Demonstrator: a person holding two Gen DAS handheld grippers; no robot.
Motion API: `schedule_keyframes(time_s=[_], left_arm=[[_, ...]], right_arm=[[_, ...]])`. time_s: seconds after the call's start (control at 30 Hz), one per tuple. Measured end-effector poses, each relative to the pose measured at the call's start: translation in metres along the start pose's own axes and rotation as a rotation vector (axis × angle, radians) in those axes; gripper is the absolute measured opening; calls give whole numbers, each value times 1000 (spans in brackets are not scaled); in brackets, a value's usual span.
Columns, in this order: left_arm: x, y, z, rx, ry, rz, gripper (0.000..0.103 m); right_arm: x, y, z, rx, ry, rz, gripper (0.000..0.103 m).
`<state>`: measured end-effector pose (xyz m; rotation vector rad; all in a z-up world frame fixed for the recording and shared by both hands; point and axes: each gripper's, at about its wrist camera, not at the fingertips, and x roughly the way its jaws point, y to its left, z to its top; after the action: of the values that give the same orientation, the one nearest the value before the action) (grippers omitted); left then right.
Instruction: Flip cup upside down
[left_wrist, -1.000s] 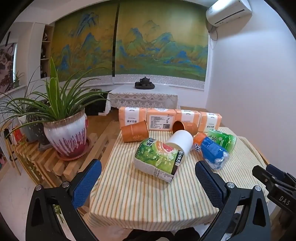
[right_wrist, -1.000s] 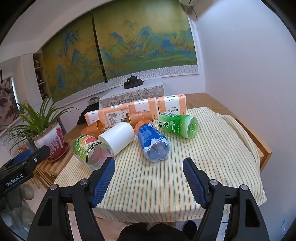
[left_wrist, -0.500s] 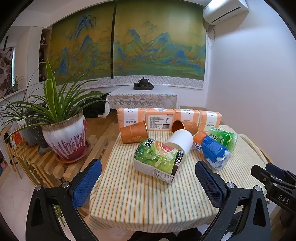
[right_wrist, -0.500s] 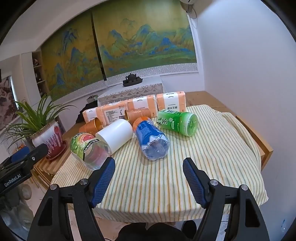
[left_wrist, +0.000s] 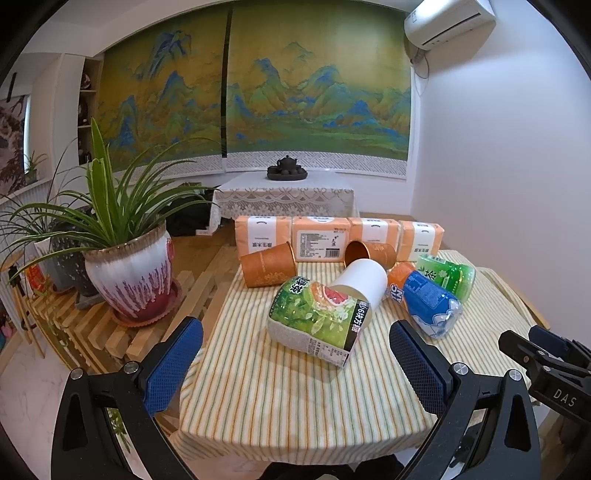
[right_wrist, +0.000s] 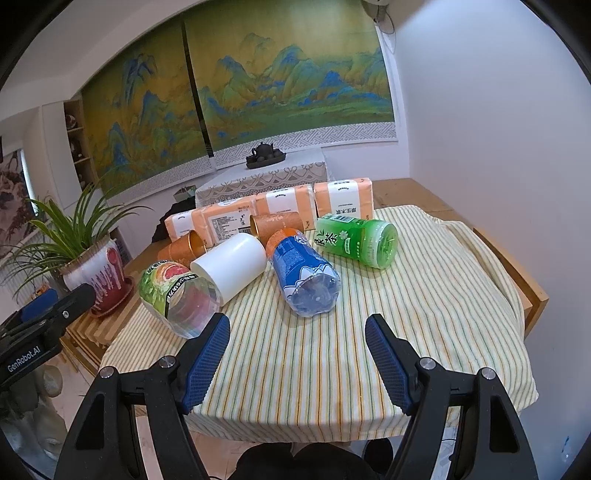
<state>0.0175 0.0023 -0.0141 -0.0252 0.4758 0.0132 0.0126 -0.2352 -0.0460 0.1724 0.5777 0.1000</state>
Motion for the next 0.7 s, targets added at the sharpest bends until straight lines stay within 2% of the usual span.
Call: schedule_keyframes(time_s=[0.7], left_arm=[[2, 4, 1, -2, 2, 1, 102]], right_arm=[[2, 1, 0, 0, 6, 3, 72]])
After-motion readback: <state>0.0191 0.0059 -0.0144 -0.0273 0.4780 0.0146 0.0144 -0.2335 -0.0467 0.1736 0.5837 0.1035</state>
